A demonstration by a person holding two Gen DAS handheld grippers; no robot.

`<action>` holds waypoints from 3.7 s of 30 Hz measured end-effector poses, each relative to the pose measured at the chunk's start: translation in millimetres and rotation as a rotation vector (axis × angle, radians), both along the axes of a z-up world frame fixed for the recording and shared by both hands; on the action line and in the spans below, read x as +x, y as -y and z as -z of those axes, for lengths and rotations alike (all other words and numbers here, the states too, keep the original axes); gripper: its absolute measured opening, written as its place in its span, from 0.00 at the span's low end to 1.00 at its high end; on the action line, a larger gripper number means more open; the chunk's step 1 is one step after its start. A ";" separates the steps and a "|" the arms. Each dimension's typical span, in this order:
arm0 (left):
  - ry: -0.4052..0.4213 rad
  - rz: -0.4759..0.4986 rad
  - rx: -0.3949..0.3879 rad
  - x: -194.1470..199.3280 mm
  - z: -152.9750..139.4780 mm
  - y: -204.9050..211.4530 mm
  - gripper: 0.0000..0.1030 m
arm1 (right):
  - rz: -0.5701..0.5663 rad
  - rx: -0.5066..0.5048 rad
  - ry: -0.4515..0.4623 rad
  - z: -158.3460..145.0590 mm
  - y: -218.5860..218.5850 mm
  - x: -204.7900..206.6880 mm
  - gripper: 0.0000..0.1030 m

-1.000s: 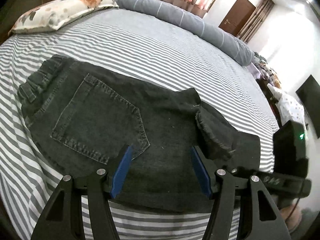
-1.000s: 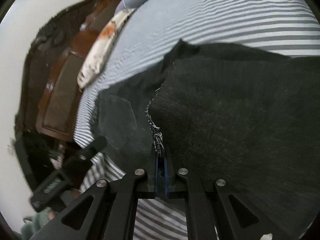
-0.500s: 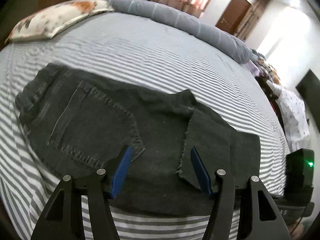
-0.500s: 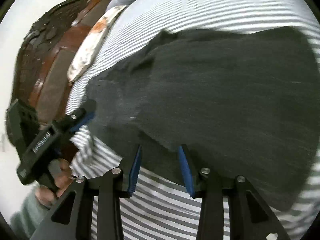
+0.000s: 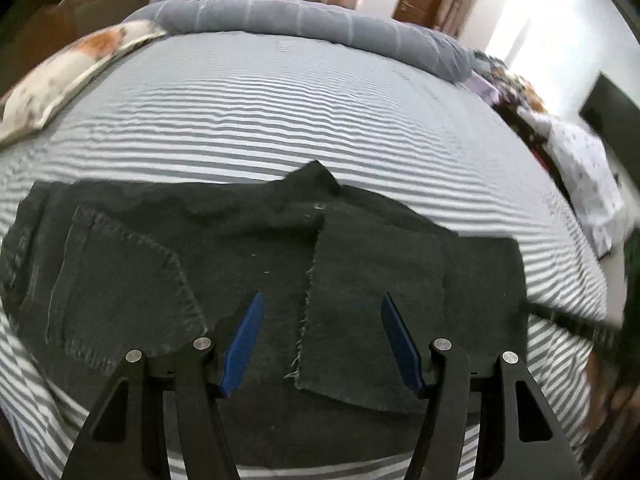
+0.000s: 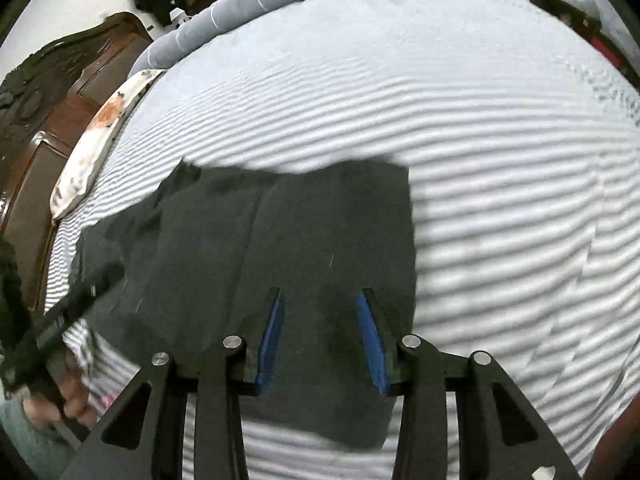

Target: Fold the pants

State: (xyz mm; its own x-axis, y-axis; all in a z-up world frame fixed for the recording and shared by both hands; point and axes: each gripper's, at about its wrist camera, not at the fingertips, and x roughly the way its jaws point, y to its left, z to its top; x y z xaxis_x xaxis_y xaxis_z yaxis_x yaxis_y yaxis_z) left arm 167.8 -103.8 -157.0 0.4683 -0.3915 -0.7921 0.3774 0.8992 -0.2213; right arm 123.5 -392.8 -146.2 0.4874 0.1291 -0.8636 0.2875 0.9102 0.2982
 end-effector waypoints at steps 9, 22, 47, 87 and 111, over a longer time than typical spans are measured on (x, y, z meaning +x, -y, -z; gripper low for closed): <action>-0.089 0.010 0.100 4.9 43.0 6.5 0.60 | 0.000 -0.075 -0.069 28.7 11.4 53.1 0.35; -0.053 0.037 0.134 -3.6 44.8 12.3 0.62 | -0.076 -0.040 -0.108 29.8 -17.2 -1.4 0.35; -0.192 -0.188 -0.179 -6.5 33.7 -65.4 0.62 | -0.104 0.151 -0.020 26.7 -67.7 -68.8 0.39; -0.268 -0.684 -0.629 50.1 71.6 -327.1 0.62 | -0.181 0.052 -0.071 23.4 -121.5 -9.8 0.47; -0.129 -0.587 -0.480 72.5 -1.9 -263.4 0.26 | -0.174 0.041 -0.053 18.2 -116.0 -8.9 0.52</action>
State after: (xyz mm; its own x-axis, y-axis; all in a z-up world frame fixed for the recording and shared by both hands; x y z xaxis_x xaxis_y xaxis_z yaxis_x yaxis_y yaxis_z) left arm 240.3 159.7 -155.1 0.6213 -0.4218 -0.6603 -0.1876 0.7382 -0.6480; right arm 114.6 -276.8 -164.3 0.4082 0.2433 -0.8799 0.1430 0.9349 0.3248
